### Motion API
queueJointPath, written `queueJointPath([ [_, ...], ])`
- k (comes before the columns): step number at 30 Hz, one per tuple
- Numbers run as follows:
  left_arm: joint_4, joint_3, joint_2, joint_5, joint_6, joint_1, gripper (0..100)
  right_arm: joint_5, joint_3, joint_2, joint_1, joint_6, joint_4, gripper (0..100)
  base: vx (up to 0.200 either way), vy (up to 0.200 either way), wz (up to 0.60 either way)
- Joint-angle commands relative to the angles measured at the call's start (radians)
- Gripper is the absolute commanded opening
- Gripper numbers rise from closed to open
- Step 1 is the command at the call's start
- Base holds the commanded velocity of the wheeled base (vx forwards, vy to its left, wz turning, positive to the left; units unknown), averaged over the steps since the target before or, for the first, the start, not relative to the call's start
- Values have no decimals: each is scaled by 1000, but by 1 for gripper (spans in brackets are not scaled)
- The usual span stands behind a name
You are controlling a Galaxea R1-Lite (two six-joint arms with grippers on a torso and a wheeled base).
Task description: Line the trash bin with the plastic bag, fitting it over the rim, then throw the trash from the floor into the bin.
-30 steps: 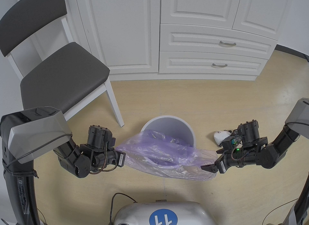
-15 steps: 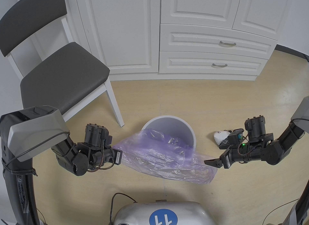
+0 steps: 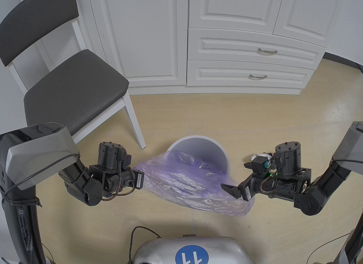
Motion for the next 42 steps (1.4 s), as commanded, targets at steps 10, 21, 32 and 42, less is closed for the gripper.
queueJointPath([
  [10, -4, -7, -3, 1, -39, -14, 0, -79, 61, 147, 105, -21, -195, 100, 0, 0, 0],
  [21, -4, -1, 2, 0, -42, -14, 0, -142, 51, 226, 114, -57, -297, 100, 0, 0, 0],
  [32, -5, 18, -8, 1, -29, -11, 100, -165, 46, 266, 97, -92, -332, 100, 0, 0, 0],
  [42, -7, 55, -69, 1, -26, -21, 100, -194, 18, 296, 65, -109, -332, 100, 0, 0, 0],
])
